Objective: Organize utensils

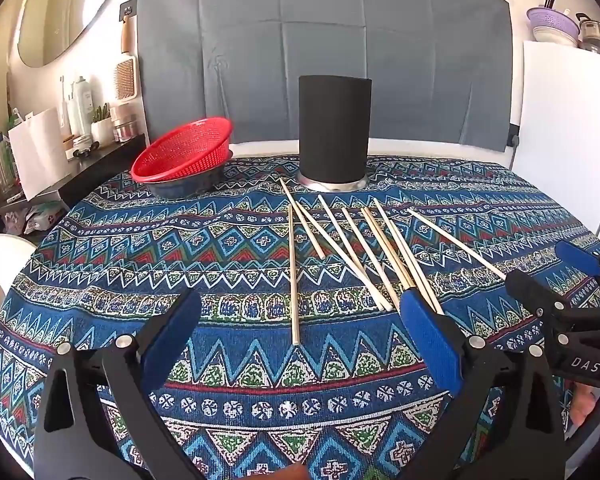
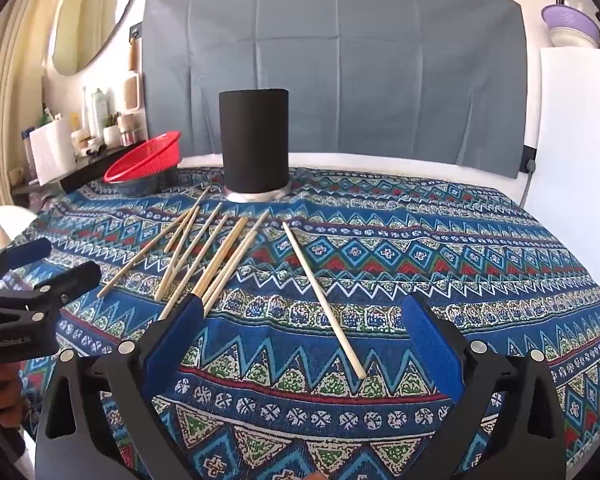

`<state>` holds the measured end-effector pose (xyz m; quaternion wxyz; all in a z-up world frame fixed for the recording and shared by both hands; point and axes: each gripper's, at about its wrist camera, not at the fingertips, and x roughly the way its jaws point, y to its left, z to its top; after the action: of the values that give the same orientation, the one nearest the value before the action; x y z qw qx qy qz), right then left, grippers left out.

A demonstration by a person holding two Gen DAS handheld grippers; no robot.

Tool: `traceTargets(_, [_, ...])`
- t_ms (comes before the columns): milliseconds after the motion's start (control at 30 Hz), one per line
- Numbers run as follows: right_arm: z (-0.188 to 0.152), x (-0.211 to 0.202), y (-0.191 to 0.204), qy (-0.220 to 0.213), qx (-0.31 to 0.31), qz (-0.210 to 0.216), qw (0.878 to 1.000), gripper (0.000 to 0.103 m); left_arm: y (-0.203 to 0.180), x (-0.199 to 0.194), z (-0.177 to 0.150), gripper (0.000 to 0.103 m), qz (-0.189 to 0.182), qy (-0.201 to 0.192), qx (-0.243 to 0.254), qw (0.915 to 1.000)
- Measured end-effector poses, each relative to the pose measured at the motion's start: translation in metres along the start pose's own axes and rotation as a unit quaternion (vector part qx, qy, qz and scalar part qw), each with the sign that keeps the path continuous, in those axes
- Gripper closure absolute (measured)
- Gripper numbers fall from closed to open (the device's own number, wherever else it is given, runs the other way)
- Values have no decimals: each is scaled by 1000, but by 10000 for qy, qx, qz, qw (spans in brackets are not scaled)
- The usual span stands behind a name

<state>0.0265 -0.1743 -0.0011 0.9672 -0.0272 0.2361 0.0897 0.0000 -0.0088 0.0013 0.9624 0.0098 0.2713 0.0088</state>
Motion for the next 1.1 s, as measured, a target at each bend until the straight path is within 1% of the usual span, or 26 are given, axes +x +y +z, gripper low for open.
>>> traceTargets(167, [-1, -5, -1, -100, -5, -58, 9999, 8, -2, 0, 1, 6, 54, 19, 75, 10000])
traceTargets(367, [0, -6, 2, -116, -107, -109, 9998, 8, -6, -1, 0, 6, 132, -20, 217, 9997])
traceTargets(1100, [0, -7, 4, -148, -130, -165, 9997, 8, -4, 3, -4, 6, 97, 49, 158, 9998])
